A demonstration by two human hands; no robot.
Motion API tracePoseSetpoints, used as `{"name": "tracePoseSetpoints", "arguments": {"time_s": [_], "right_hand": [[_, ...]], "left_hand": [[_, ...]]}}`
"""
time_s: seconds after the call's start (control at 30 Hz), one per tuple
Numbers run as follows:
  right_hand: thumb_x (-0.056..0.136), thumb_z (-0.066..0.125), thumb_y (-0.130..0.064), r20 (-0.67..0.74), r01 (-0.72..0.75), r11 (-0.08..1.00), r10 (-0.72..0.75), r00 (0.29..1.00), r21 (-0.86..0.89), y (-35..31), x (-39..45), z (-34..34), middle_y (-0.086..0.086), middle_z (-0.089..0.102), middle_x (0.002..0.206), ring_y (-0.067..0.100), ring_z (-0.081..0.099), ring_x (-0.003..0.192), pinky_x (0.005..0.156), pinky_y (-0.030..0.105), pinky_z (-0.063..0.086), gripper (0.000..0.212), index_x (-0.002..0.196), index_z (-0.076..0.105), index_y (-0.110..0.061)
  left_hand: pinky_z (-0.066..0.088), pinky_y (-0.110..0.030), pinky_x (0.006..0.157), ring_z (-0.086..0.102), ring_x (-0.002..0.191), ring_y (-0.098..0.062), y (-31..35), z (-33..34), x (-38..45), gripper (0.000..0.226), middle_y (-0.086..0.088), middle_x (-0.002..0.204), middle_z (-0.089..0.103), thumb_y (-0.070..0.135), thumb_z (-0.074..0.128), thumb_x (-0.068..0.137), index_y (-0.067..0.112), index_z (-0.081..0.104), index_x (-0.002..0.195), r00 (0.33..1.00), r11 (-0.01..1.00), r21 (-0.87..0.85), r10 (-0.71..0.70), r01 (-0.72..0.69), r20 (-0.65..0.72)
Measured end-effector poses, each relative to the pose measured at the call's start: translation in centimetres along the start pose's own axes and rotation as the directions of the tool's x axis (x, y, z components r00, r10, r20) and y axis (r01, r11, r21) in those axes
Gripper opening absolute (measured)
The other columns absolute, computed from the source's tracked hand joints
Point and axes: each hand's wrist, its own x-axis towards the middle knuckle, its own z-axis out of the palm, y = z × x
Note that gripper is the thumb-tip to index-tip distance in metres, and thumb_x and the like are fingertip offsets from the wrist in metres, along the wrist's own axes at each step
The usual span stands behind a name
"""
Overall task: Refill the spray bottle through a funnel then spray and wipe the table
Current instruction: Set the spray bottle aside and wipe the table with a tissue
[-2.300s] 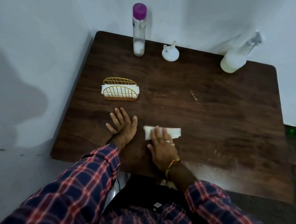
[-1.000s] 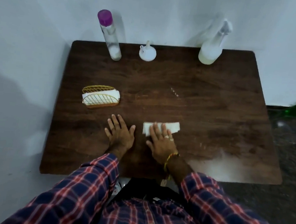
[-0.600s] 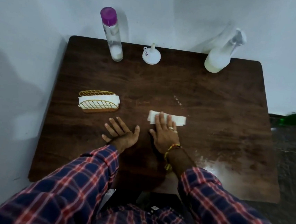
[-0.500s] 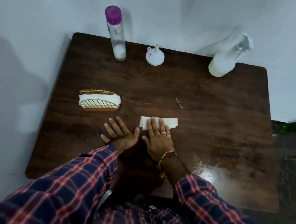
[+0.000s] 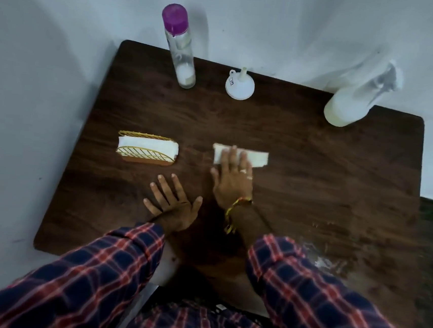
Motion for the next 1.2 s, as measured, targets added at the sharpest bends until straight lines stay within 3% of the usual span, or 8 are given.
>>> {"name": "tracePoseSetpoints", "arguments": {"time_s": [0.1,0.3,0.6,0.73,0.83,0.9,1.07,1.2], "right_hand": [[0.096,0.024,-0.048,0.014,0.034,0.998,-0.034,0.999,-0.048,0.7,-4.7,1.4,0.017,0.025,0.159,0.042,0.025,0.145,0.115,0.055,0.027,0.068,0.152,0.030,-0.009],[0.100,0.027,-0.048,-0.048,-0.337,0.939,0.340,0.939,0.065,5.7,0.9,-1.6,0.019,0.012,0.162,0.042,0.009,0.149,0.120,0.056,0.009,0.069,0.155,0.016,-0.007],[0.101,0.025,-0.052,0.103,0.136,0.989,-0.129,0.986,-0.062,3.7,0.8,-2.0,0.013,0.005,0.164,0.038,0.004,0.150,0.121,0.050,0.005,0.071,0.156,0.011,-0.009],[0.096,0.025,-0.053,-0.028,-0.041,0.998,0.040,0.999,-0.056,7.9,-3.2,-0.9,0.018,0.022,0.160,0.042,0.020,0.146,0.118,0.054,0.018,0.073,0.153,0.026,-0.006],[0.101,0.029,-0.050,-0.026,-0.246,0.968,0.247,0.969,0.048,10.4,-0.2,-2.6,0.015,0.012,0.163,0.039,0.009,0.149,0.120,0.054,0.010,0.069,0.155,0.017,-0.008],[0.101,0.029,-0.050,0.010,-0.234,0.971,0.234,0.972,0.052,10.1,1.6,-3.6,0.012,0.006,0.164,0.039,0.004,0.150,0.120,0.053,0.006,0.070,0.156,0.012,-0.009],[0.099,0.025,-0.056,0.104,0.174,0.985,-0.171,0.980,-0.019,8.8,-3.7,-1.9,0.006,0.013,0.164,0.036,0.007,0.151,0.120,0.051,0.007,0.070,0.156,0.017,-0.015],[0.095,0.019,-0.055,-0.080,-0.101,0.994,0.098,0.992,-0.042,13.7,-5.5,-1.2,0.014,0.025,0.160,0.042,0.023,0.146,0.116,0.056,0.021,0.074,0.152,0.029,-0.009]], "left_hand": [[0.028,-0.071,0.100,0.023,0.137,-0.044,-0.1,0.0,0.1,0.089,-0.028,0.148,0.037,0.068,0.012,0.089,0.006,0.039,0.146,0.998,1.000,0.015,0.011,-0.010,-0.068],[0.024,-0.074,0.100,0.025,0.139,-0.047,-0.4,0.4,0.0,0.093,-0.028,0.152,0.030,0.073,0.005,0.087,0.007,0.026,0.149,0.995,0.999,0.053,0.010,-0.005,-0.096],[0.022,-0.077,0.098,0.028,0.138,-0.052,-0.5,-0.2,0.0,0.096,-0.029,0.153,0.028,0.077,0.015,0.082,0.008,0.020,0.150,0.999,0.993,0.113,0.020,-0.017,-0.032],[0.002,-0.070,0.109,-0.005,0.146,-0.044,-0.4,-0.8,-0.2,0.104,-0.022,0.161,-0.006,0.078,0.012,0.075,0.013,-0.003,0.155,1.000,0.987,0.158,0.018,-0.022,0.025],[-0.001,-0.068,0.112,-0.014,0.146,-0.042,-0.6,-0.4,-0.1,0.100,-0.019,0.160,-0.016,0.074,0.029,0.085,0.015,-0.012,0.153,0.998,0.981,0.193,0.009,-0.020,0.058],[-0.001,-0.068,0.112,-0.014,0.146,-0.041,-0.6,-0.9,-0.3,0.100,-0.018,0.160,-0.017,0.072,0.034,0.086,0.015,-0.014,0.153,0.999,0.980,0.198,-0.002,-0.009,0.054],[-0.002,-0.067,0.113,-0.020,0.145,-0.040,-0.5,-1.7,-0.2,0.096,-0.017,0.158,-0.024,0.071,0.028,0.088,0.016,-0.018,0.152,0.991,0.980,0.198,0.005,-0.032,0.133],[-0.006,-0.064,0.114,-0.026,0.144,-0.038,-0.1,-2.3,-0.1,0.095,-0.014,0.156,-0.031,0.072,0.024,0.089,0.017,-0.023,0.150,0.979,0.974,0.228,-0.033,-0.013,0.200]]}}
